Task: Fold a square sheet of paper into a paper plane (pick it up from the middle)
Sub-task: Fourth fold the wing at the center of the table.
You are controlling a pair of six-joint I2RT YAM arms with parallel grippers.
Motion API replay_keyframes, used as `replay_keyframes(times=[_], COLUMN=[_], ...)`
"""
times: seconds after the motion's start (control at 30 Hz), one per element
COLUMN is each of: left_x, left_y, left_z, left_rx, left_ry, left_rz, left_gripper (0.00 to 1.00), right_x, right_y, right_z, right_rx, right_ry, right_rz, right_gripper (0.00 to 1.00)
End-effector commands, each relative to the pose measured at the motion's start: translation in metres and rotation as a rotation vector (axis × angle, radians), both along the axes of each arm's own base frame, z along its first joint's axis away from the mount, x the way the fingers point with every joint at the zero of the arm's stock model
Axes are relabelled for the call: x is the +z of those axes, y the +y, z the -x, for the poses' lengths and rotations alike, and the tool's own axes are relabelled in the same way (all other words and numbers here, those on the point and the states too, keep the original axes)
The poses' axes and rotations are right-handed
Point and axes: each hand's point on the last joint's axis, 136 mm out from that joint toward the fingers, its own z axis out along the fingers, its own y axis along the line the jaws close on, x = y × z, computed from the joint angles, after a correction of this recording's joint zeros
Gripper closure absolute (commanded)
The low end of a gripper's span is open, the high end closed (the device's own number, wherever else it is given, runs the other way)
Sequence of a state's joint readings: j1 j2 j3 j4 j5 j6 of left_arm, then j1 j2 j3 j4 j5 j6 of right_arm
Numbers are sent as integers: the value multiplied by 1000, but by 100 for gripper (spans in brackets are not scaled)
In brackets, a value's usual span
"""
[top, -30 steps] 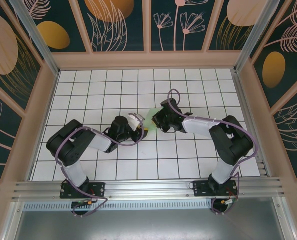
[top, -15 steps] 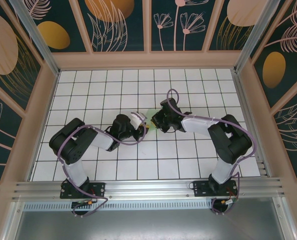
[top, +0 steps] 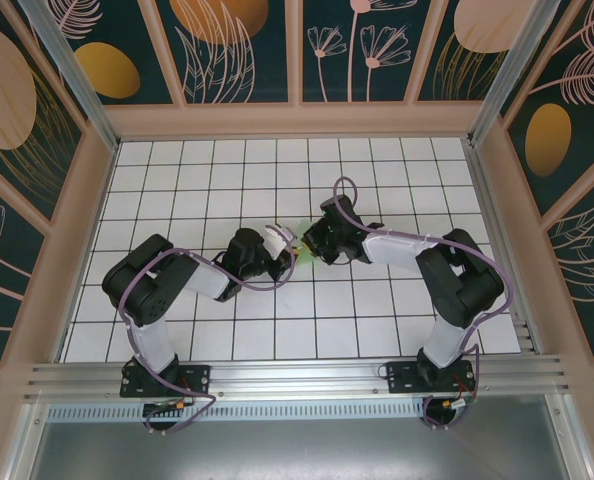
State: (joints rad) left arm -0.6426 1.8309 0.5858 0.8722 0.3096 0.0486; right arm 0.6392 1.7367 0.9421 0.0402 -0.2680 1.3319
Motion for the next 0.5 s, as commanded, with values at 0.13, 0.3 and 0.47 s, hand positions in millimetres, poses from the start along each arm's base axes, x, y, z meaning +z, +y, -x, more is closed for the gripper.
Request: replay_keyframes(times=[0.13, 0.3, 0.47], left_x=[0, 0, -3], left_y=[-2, -2, -2], left_z=[1, 3, 6], left_rx=[13, 15, -3], left_ry=[42, 54, 57], left_rz=[47, 68, 41], left_gripper=[84, 80, 68], right_x=[18, 21, 13], right_y=[-14, -19, -14], right_z=[-7, -7, -3], right_rx=[65, 125, 149], right_ry=[-111, -165, -129], right_rz=[19, 11, -10], right_gripper=[53, 46, 47])
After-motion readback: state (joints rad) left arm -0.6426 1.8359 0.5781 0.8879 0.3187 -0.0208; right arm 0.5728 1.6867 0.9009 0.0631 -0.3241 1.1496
